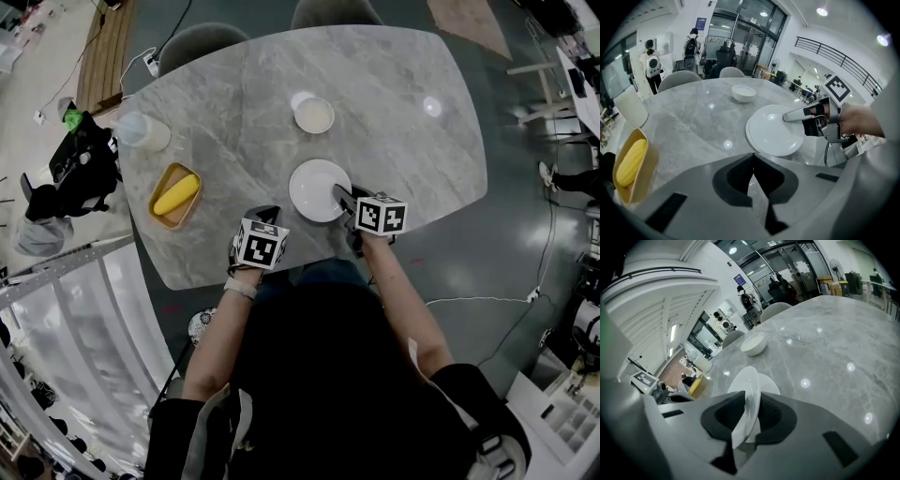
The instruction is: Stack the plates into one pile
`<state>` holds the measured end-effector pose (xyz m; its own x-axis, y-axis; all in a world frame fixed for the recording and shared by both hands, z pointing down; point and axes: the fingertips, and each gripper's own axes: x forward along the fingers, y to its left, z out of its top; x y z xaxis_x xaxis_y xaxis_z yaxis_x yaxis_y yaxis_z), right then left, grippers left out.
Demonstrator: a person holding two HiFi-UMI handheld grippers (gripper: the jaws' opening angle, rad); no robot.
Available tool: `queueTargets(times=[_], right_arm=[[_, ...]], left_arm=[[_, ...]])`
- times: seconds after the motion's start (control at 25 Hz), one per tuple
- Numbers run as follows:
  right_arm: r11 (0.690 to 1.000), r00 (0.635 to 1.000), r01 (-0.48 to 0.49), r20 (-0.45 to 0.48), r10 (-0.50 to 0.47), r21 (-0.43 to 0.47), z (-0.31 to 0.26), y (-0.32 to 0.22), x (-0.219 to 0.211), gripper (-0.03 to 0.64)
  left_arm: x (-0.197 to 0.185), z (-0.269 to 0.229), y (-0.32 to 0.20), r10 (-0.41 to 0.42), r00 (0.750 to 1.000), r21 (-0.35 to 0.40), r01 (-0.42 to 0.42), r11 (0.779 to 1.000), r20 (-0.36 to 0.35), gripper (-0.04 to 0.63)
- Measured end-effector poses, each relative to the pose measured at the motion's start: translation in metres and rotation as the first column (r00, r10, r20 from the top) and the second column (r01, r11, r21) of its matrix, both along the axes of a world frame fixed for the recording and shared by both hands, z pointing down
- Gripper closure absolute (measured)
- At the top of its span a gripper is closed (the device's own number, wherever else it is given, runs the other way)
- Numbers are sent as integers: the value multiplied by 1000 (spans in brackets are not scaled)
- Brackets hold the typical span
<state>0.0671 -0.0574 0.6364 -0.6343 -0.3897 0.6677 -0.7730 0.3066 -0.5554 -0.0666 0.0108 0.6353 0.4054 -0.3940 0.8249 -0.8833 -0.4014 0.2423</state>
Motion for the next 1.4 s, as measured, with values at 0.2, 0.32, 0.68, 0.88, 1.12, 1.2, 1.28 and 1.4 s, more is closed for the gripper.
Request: queueTargets(times=[0.2, 0.32, 0.68, 0.88, 1.12, 1.2, 1.28, 1.4], right_arm=[[999, 997, 46, -67, -46, 4, 8, -6, 2, 526], [997, 991, 75, -112, -74, 4, 14, -11, 1, 486], [979, 945, 200, -268, -185, 28, 23, -16, 2, 411], [955, 895, 294, -364, -258, 45, 24, -17, -2, 377], [905, 807, 421, -484, -339, 67, 26, -14, -7, 347], [888, 783, 452, -512, -352, 81, 25, -12, -10, 344], [876, 768, 475, -527, -364, 86, 24, -10, -12, 344], [873, 769, 479, -525, -366, 93, 21, -10, -15, 344]], left_arm=[[-3, 3, -2, -21, 1000, -1, 21, 1000, 8, 588], [-5, 3, -2, -33, 999, -10, 33, 999, 13, 588], [-9, 5, -4, -60, 998, -23, 60, 998, 18, 588], [-8, 4, -5, -66, 998, -32, 67, 997, 17, 588], [-9, 6, -9, -67, 998, -9, 67, 998, 13, 588], [-10, 5, -7, -72, 997, -16, 73, 997, 13, 588], [-10, 4, -6, -78, 997, -16, 78, 997, 11, 588], [-11, 2, -7, -81, 997, -3, 81, 997, 10, 588]])
